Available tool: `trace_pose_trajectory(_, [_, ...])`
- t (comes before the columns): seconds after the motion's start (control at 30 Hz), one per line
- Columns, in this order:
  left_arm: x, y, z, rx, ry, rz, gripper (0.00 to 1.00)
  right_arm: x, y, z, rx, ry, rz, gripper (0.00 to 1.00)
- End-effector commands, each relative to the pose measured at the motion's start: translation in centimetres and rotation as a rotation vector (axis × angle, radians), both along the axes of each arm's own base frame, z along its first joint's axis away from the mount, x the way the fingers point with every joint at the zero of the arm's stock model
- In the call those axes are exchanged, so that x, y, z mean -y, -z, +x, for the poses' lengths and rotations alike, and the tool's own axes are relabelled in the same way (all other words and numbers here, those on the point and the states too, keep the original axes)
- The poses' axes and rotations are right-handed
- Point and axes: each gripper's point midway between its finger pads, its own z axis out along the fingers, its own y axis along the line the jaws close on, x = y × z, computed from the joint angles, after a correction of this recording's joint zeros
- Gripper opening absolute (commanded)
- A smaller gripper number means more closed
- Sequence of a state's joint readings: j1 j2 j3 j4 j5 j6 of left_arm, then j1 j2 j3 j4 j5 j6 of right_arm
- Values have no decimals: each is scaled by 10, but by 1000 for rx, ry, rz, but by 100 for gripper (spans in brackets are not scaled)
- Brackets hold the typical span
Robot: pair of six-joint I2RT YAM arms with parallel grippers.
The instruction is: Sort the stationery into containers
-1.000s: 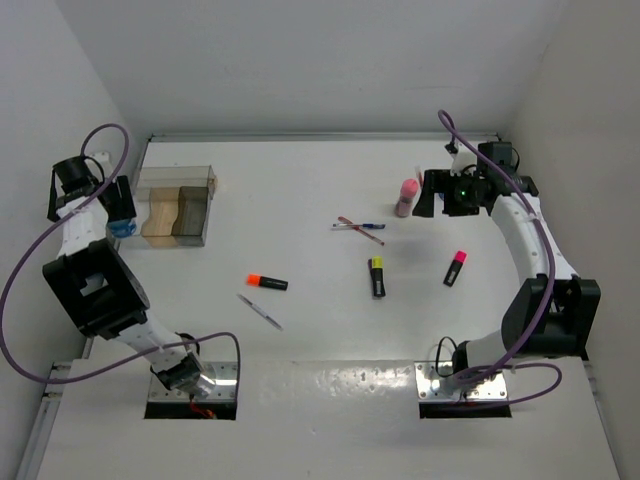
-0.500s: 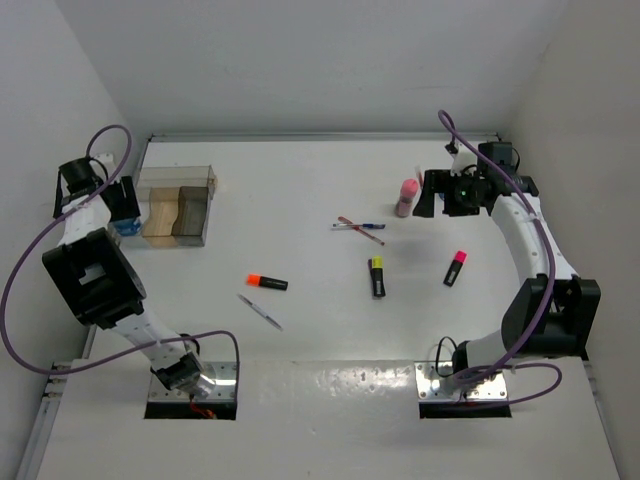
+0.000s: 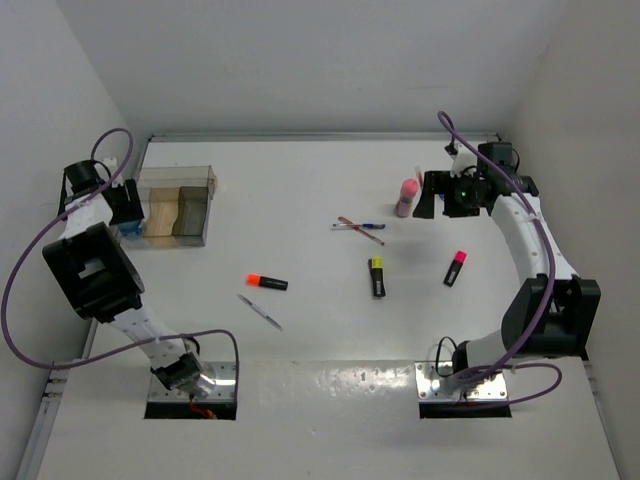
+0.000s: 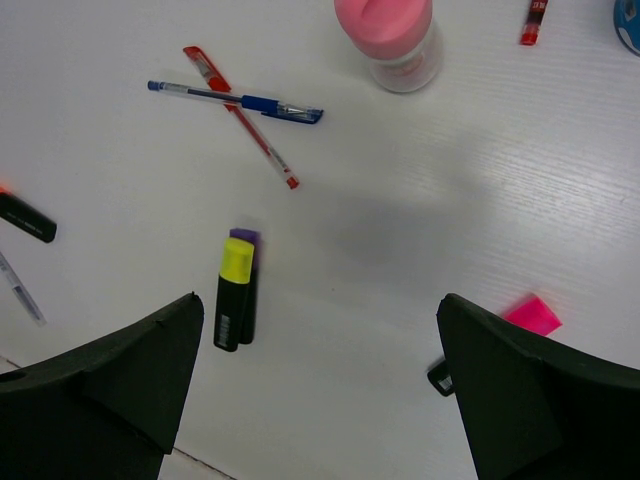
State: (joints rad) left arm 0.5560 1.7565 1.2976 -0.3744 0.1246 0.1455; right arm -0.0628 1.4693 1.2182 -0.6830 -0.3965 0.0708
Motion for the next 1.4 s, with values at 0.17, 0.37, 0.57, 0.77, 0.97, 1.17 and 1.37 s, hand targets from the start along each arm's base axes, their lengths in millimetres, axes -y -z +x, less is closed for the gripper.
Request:
trace_pose_trajectory(0.17, [3, -23, 18, 34, 84, 7, 58, 0, -9, 6, 38, -22, -15, 99])
trace_pose_trajectory(0.37, [5, -89, 32, 173, 135, 93, 82, -1, -12, 8, 43, -22, -13, 99])
trace_pose_trajectory(0.57, [28, -181, 53, 327, 230, 160, 100, -2, -15, 10, 50, -19, -5, 99])
trace_pose_trajectory(0.77, [123, -237, 62, 439, 545, 89, 99, 14, -16, 5, 56, 27, -10, 97])
trace_pose_trajectory(0.97, [273, -197, 58, 356, 869, 46, 89, 45, -10, -6, 50, 110, -60, 83])
trace_pose_trajectory(1.17, [387, -171, 58, 340, 1078, 22, 87, 75, 2, -11, 82, 207, -143, 90])
trace_pose_trajectory(1.37, [443, -168, 73, 286, 1164, -7, 88, 124, -8, 52, 159, 353, -264, 96])
